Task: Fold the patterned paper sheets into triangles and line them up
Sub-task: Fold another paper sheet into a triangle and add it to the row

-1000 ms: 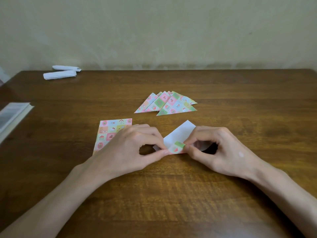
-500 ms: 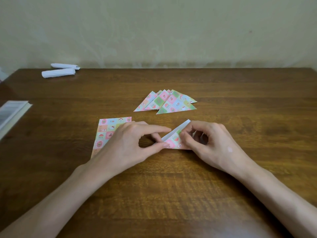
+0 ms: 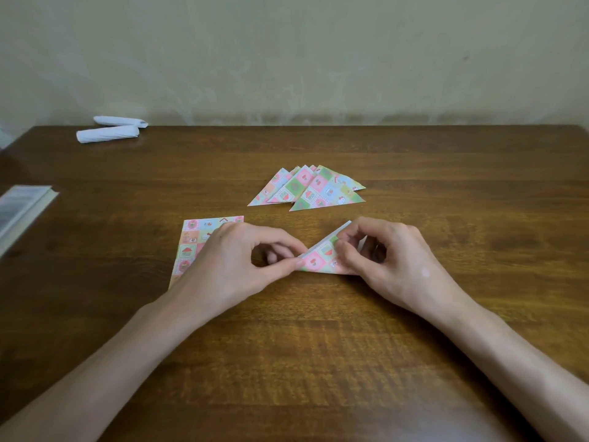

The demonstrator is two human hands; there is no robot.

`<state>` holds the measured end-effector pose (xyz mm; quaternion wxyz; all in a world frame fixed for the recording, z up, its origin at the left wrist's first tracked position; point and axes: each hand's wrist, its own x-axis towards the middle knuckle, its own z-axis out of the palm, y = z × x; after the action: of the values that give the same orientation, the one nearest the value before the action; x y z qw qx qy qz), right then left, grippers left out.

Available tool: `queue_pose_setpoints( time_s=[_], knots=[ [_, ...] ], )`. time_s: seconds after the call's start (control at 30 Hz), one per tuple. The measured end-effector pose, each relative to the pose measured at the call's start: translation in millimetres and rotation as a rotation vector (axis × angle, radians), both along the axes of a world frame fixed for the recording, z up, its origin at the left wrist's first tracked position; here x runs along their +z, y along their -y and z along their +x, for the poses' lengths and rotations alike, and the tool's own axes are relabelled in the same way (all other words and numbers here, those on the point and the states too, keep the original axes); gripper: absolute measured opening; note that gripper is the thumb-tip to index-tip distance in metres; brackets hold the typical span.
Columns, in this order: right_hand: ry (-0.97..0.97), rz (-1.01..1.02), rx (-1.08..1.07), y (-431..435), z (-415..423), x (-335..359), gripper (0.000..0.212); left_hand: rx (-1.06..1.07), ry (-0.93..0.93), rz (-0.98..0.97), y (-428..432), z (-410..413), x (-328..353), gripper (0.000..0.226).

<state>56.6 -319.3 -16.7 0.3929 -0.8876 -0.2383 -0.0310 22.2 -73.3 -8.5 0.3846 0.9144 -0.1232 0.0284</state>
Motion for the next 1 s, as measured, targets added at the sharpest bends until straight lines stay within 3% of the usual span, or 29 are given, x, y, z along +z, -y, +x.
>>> queue_pose_setpoints(
  time_s=[0.27,0.73,1.0],
  knots=[
    [-0.010,-0.013,-0.022,0,3,-4,0.013,0.003,-0.128,-0.011,-3,1,2,0.010],
    [0.021,-0.042,-0.068,-2,13,-7,0.010,0.111,-0.091,0.085,5,-3,5,0.007],
    [-0.021,-0.120,0.024,4,15,0,0.014,0.087,-0.114,0.103,7,-9,8,0.004]
  ],
)
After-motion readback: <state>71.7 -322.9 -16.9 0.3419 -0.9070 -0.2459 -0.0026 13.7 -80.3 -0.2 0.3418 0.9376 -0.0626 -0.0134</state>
